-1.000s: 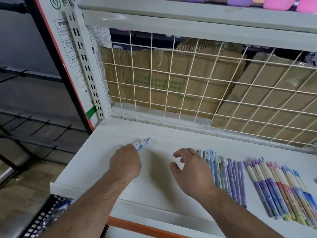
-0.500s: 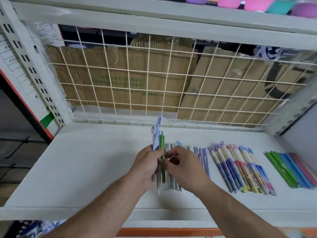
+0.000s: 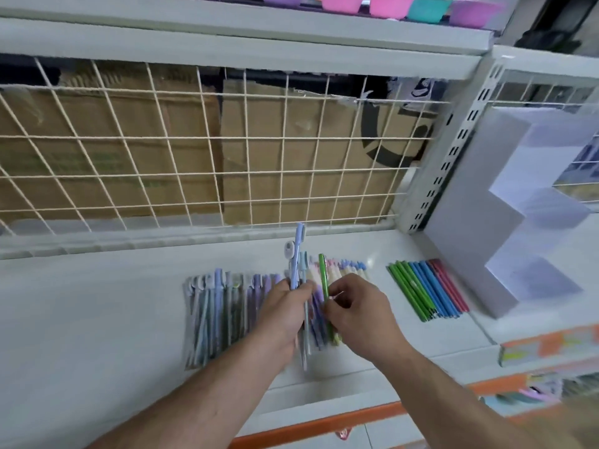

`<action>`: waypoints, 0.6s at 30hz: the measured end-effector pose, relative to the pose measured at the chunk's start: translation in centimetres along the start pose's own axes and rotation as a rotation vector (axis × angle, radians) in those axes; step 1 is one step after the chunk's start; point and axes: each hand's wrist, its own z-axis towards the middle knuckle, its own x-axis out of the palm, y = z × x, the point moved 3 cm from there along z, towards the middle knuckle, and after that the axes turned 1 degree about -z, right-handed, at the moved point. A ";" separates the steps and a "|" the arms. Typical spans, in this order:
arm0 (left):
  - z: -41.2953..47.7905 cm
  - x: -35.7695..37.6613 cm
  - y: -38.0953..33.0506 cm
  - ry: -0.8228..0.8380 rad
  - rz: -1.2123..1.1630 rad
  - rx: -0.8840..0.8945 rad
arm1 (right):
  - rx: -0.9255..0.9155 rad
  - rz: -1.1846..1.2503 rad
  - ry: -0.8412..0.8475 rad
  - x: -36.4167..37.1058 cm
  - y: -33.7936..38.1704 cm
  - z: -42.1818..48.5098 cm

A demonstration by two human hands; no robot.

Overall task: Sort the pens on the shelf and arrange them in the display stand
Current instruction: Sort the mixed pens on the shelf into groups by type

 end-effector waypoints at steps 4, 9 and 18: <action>0.3 3.8 1.1 -0.028 0.034 0.001 | 0.029 -0.108 -0.089 -4.1 -4.2 1.4; 0.4 7.2 2.0 -0.045 0.025 -0.039 | 0.118 -0.321 -0.177 -8.7 -8.5 3.5; 0.9 11.0 3.2 -0.054 -0.001 -0.064 | 0.127 -0.452 -0.156 -11.9 -12.3 6.2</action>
